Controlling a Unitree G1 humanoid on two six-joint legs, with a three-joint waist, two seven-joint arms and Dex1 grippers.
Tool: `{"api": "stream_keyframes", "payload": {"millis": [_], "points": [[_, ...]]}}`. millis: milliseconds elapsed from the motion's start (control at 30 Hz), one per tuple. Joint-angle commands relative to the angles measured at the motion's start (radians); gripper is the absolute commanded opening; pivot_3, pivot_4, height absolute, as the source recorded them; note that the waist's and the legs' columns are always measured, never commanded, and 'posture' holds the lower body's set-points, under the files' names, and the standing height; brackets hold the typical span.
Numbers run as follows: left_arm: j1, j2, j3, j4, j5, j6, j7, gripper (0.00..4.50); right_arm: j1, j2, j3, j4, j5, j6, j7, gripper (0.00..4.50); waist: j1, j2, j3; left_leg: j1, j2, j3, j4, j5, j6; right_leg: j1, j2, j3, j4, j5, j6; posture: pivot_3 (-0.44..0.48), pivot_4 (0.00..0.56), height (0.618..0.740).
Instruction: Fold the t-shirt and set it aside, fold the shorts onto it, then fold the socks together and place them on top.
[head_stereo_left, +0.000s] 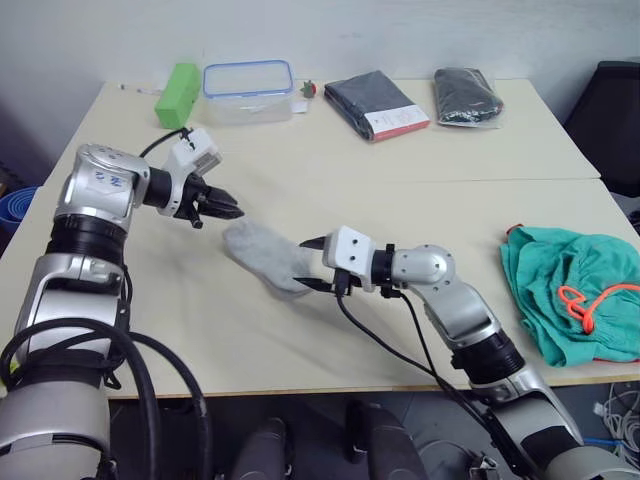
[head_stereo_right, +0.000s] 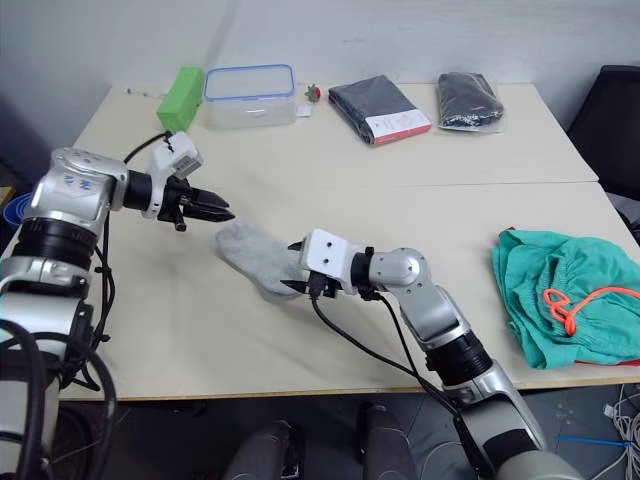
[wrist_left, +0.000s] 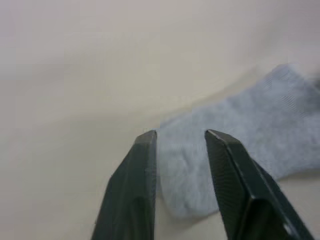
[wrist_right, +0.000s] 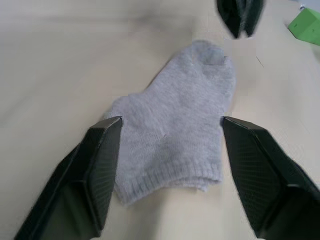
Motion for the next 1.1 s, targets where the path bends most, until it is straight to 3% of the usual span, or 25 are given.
{"api": "stream_keyframes", "payload": {"millis": [33, 100, 200, 333, 467, 767, 933, 1100], "points": [[0.075, 0.001, -0.022, -0.091, 0.012, -0.102, -0.018, 0.44, -0.051, 0.054, 0.033, 0.027, -0.021, 0.020, -0.038, 1.77, -0.002, 0.000, 0.000, 0.001, 0.000, 0.001, 0.000, 0.000, 0.000, 0.000, 0.000, 0.001, 0.000, 0.000, 0.000, 0.000, 0.150, 0.740], [0.093, -0.002, -0.044, -0.082, 0.047, -0.166, 0.004, 0.00, -0.076, 0.083, 0.054, 0.077, -0.047, 0.016, -0.058, 1.03, -0.003, 0.000, 0.000, 0.001, 0.000, 0.001, 0.000, 0.000, 0.000, 0.000, 0.000, 0.001, 0.002, 0.000, 0.000, 0.000, 0.150, 0.740], [0.103, -0.013, -0.080, -0.033, 0.092, -0.238, 0.024, 0.00, -0.116, 0.116, 0.095, 0.167, -0.095, -0.003, -0.078, 0.05, -0.004, 0.000, 0.000, 0.001, 0.000, 0.001, 0.000, 0.000, 0.000, -0.001, 0.001, 0.001, 0.002, 0.000, 0.000, 0.000, 0.150, 0.740], [0.089, -0.061, -0.125, 0.094, 0.180, -0.313, 0.131, 0.00, -0.161, 0.137, 0.174, 0.311, -0.181, -0.055, -0.081, 0.05, -0.005, -0.001, 0.000, 0.001, -0.001, 0.003, 0.000, -0.001, 0.001, -0.001, 0.001, 0.002, 0.001, 0.000, 0.000, 0.000, 0.150, 0.740], [0.115, -0.087, -0.136, 0.120, 0.188, -0.333, 0.114, 0.00, -0.159, 0.101, 0.224, 0.358, -0.222, -0.084, -0.010, 0.05, -0.004, -0.002, -0.003, 0.003, -0.001, 0.004, 0.000, -0.001, 0.002, 0.001, 0.000, 0.003, 0.002, 0.000, 0.000, 0.000, 0.150, 0.740], [0.382, 0.044, -0.165, -0.316, 0.167, -0.149, -0.076, 0.00, -0.109, -0.090, 0.184, 0.262, -0.182, -0.137, 0.191, 0.05, -0.017, -0.001, -0.018, 0.005, 0.000, 0.006, 0.000, -0.004, 0.004, 0.003, 0.000, 0.005, 0.000, 0.000, 0.000, 0.000, 0.150, 0.740], [0.446, 0.039, -0.119, -0.501, 0.134, -0.009, -0.036, 0.00, -0.134, -0.138, 0.134, 0.314, -0.157, -0.204, 0.215, 0.05, -0.013, 0.002, -0.021, 0.007, 0.000, 0.005, 0.000, -0.008, 0.010, 0.004, 0.000, 0.009, 0.001, 0.000, 0.000, 0.000, 0.150, 0.740], [0.404, 0.016, -0.057, -0.457, 0.129, -0.001, 0.064, 0.00, -0.175, -0.064, -0.003, 0.248, -0.002, -0.050, 0.200, 0.05, -0.001, 0.002, -0.021, 0.006, 0.000, 0.004, 0.000, -0.007, 0.010, 0.003, -0.001, 0.011, 0.002, 0.000, 0.000, 0.000, 0.150, 0.740]]}}
